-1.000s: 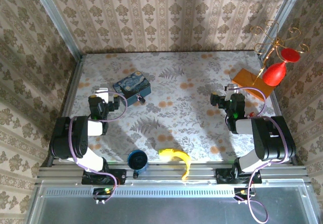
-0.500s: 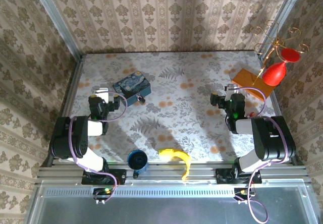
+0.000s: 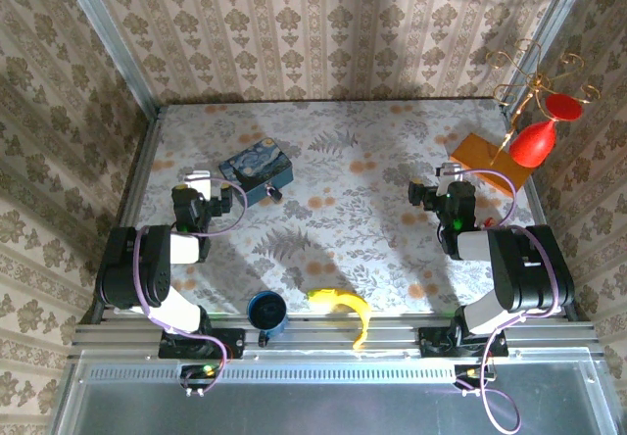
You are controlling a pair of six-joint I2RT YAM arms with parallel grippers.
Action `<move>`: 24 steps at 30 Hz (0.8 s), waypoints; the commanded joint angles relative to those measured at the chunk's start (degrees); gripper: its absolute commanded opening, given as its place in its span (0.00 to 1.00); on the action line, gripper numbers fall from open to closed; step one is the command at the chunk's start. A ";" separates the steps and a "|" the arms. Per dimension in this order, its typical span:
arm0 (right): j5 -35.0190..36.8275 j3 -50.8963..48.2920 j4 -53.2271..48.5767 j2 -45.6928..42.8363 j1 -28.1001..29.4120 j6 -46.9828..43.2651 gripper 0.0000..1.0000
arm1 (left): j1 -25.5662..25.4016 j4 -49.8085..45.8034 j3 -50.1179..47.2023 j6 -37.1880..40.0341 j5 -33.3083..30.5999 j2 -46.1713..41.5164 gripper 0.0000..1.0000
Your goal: Unlock the padlock with the key
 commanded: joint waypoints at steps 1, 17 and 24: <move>1.08 0.51 -0.30 0.00 0.17 -0.90 1.00 | 0.00 0.27 0.45 0.89 0.69 -0.41 1.00; 3.75 5.64 -15.49 -7.33 0.32 -0.01 1.00 | 1.82 -2.08 0.79 -1.29 2.25 -2.40 1.00; 8.74 9.81 -35.55 -17.92 0.89 5.60 1.00 | 1.76 -12.71 1.66 -2.19 -1.27 -13.84 1.00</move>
